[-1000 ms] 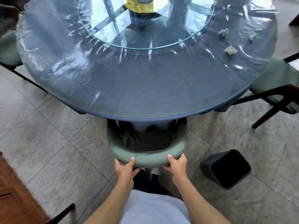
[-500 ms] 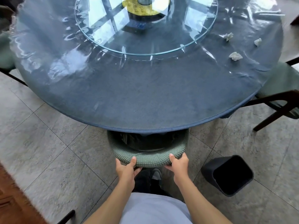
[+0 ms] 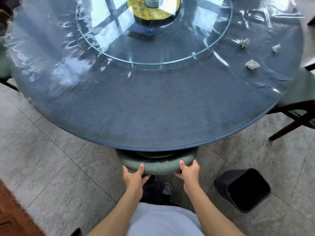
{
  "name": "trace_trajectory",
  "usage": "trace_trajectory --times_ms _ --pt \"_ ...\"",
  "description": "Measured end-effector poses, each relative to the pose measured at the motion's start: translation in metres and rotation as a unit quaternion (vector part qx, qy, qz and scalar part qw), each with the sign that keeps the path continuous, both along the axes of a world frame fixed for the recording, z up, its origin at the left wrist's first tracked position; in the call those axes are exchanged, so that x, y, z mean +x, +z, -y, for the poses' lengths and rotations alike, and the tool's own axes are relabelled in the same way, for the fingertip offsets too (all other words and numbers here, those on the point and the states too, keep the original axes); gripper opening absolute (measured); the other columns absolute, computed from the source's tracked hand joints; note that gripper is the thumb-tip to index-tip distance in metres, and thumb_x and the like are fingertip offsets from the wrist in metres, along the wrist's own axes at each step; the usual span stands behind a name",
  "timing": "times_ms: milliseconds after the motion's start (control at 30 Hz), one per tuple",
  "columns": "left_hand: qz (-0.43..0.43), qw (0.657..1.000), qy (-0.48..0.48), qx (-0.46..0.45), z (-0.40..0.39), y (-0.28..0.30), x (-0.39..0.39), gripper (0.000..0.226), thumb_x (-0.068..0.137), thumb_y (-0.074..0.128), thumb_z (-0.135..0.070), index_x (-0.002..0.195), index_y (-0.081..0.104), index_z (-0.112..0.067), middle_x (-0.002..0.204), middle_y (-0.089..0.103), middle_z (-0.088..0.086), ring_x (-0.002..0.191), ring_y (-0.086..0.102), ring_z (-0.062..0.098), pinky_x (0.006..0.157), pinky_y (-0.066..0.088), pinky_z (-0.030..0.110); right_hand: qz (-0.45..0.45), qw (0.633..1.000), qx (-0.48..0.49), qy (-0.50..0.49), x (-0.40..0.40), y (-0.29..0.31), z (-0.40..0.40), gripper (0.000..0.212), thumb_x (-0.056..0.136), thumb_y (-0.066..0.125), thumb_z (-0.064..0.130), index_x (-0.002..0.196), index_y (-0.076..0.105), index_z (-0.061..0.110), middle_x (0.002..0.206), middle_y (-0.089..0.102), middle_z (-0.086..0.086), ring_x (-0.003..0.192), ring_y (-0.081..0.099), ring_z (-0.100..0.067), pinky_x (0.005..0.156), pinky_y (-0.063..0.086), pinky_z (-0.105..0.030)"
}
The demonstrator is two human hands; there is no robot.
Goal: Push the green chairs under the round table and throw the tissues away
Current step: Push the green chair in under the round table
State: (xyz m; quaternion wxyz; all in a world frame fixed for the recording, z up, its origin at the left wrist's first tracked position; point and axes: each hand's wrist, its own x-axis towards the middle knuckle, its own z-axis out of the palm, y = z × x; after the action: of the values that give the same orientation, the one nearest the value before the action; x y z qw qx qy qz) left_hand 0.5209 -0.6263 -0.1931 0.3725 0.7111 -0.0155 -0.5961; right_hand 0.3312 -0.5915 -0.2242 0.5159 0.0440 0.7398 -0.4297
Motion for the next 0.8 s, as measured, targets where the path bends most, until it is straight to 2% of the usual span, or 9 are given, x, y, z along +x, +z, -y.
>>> trace_trajectory --times_ms 100,233,333,400,500,700,800 --pt "0.010 1.000 -0.006 -0.002 0.010 0.000 -0.001 0.098 0.089 0.069 0.002 0.160 0.013 -0.035 0.161 0.032 0.008 0.094 0.064 0.022 0.056 0.062 0.034 0.000 1.000 -0.005 -0.002 0.000 0.000 0.009 0.059 0.096 0.062 0.004 0.148 0.034 0.005 0.138 0.052 -0.021 0.105 0.065 -0.034 0.062 0.063 -0.039" --pt "0.019 1.000 -0.008 -0.006 0.019 -0.001 -0.004 0.096 0.090 0.069 0.000 0.160 0.013 -0.034 0.159 0.035 0.007 0.080 0.065 0.014 0.062 0.062 0.036 0.003 1.000 -0.008 -0.010 -0.002 -0.001 0.019 0.064 0.097 0.061 0.003 0.152 0.029 0.006 0.141 0.049 -0.018 0.111 0.063 -0.036 0.065 0.064 -0.041" --pt "0.023 1.000 -0.009 -0.006 0.026 -0.002 -0.005 0.095 0.089 0.070 0.001 0.160 0.015 -0.033 0.161 0.032 0.008 0.082 0.066 0.016 0.072 0.062 0.043 0.010 1.000 -0.012 -0.007 -0.005 0.001 0.026 0.063 0.097 0.061 0.003 0.151 0.029 0.005 0.140 0.050 -0.020 0.110 0.063 -0.035 0.067 0.064 -0.043" --pt "0.022 1.000 -0.014 -0.007 0.030 -0.004 -0.005 0.090 0.089 0.071 0.000 0.158 0.023 -0.033 0.159 0.035 0.010 0.094 0.068 0.025 0.067 0.062 0.042 0.007 1.000 -0.011 -0.006 -0.007 0.002 0.031 0.061 0.097 0.061 0.002 0.150 0.031 0.005 0.139 0.051 -0.019 0.109 0.063 -0.034 0.068 0.064 -0.044" --pt "0.017 1.000 -0.018 -0.003 0.035 -0.006 -0.005 0.086 0.089 0.071 0.000 0.156 0.027 -0.031 0.154 0.041 0.011 0.113 0.062 0.033 0.058 0.061 0.037 0.003 1.000 -0.011 -0.001 -0.008 0.002 0.035 0.053 0.096 0.061 0.002 0.144 0.037 0.003 0.133 0.054 -0.022 0.105 0.065 -0.033 0.061 0.063 -0.040" --pt "0.009 1.000 -0.017 0.001 0.039 -0.003 -0.008 0.085 0.090 0.068 0.002 0.157 0.025 -0.027 0.147 0.048 0.011 0.109 0.063 0.032 0.057 0.062 0.037 0.005 1.000 -0.008 0.000 -0.009 0.000 0.039 0.052 0.096 0.061 0.001 0.142 0.038 0.000 0.131 0.054 -0.023 0.104 0.064 -0.034 0.058 0.062 -0.039" --pt "0.011 1.000 -0.015 0.005 0.040 -0.001 -0.009 0.087 0.090 0.068 0.002 0.158 0.022 -0.027 0.146 0.047 0.007 0.111 0.062 0.032 0.065 0.062 0.041 0.009 1.000 -0.006 -0.004 -0.010 -0.002 0.040 0.056 0.096 0.062 0.001 0.145 0.036 0.001 0.135 0.053 -0.022 0.108 0.063 -0.036 0.059 0.062 -0.041"
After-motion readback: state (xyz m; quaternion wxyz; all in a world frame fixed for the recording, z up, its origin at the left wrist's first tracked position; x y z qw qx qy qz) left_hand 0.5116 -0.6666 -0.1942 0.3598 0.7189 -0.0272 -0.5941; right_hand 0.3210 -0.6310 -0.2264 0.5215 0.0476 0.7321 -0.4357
